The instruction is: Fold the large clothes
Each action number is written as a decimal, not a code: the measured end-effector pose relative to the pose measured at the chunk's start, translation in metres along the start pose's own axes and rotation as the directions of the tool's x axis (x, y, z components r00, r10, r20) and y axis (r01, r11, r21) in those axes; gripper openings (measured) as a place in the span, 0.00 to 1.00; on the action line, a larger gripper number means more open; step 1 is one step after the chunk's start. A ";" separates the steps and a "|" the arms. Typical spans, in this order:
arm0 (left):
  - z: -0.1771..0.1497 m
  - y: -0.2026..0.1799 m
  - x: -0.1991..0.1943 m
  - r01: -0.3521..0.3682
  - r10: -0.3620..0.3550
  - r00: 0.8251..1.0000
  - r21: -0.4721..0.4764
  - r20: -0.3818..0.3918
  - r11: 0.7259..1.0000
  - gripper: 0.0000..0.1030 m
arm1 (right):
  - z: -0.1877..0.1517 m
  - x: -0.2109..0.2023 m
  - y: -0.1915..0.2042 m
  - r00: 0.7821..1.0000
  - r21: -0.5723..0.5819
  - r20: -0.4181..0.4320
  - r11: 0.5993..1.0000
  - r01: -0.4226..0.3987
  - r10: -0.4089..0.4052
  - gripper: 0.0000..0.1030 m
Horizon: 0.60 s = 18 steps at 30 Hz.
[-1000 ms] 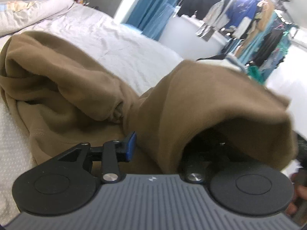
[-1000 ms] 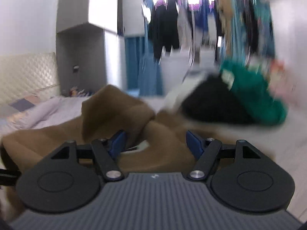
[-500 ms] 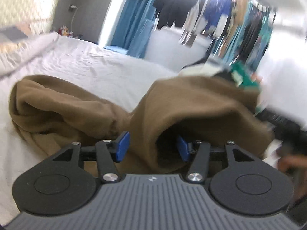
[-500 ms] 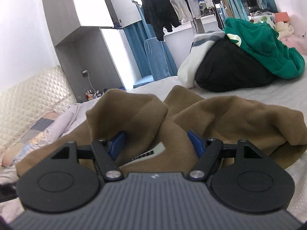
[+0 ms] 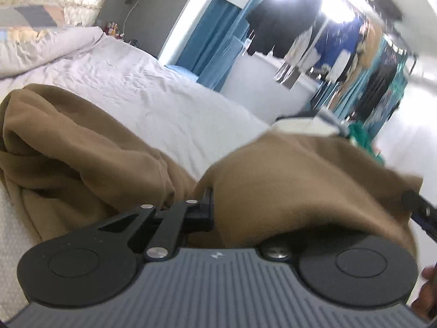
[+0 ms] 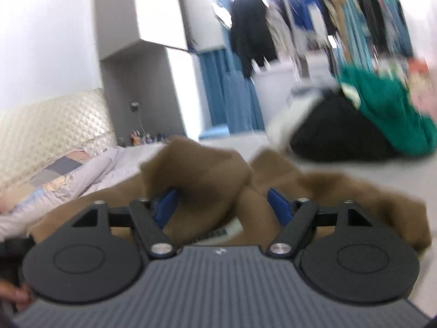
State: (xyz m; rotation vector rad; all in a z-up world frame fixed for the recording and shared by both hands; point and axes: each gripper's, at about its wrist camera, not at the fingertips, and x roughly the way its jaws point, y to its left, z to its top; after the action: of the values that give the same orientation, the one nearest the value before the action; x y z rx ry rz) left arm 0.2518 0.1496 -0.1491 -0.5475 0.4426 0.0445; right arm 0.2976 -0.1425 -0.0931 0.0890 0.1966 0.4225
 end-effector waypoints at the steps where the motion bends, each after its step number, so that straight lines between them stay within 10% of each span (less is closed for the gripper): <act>1: 0.003 0.001 -0.002 0.005 -0.005 1.000 -0.010 0.004 1.000 0.06 | 0.001 -0.005 0.010 0.999 -0.050 0.028 0.999 -0.015 0.017 0.87; 11: 0.014 0.007 -0.009 0.042 -0.041 0.999 -0.070 0.017 0.997 0.06 | -0.028 -0.030 0.089 0.992 -0.534 0.124 0.844 0.050 0.020 0.94; 18: 0.019 0.012 -0.006 0.056 -0.054 0.998 -0.096 0.026 0.994 0.06 | -0.002 -0.049 0.046 0.967 -0.362 0.140 0.898 0.251 -0.214 0.94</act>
State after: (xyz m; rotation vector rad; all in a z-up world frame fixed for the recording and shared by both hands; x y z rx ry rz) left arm 0.2523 0.1698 -0.1379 -0.6540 0.4041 0.0197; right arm 0.2347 -0.1212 -0.0811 -0.2924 0.0262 0.2091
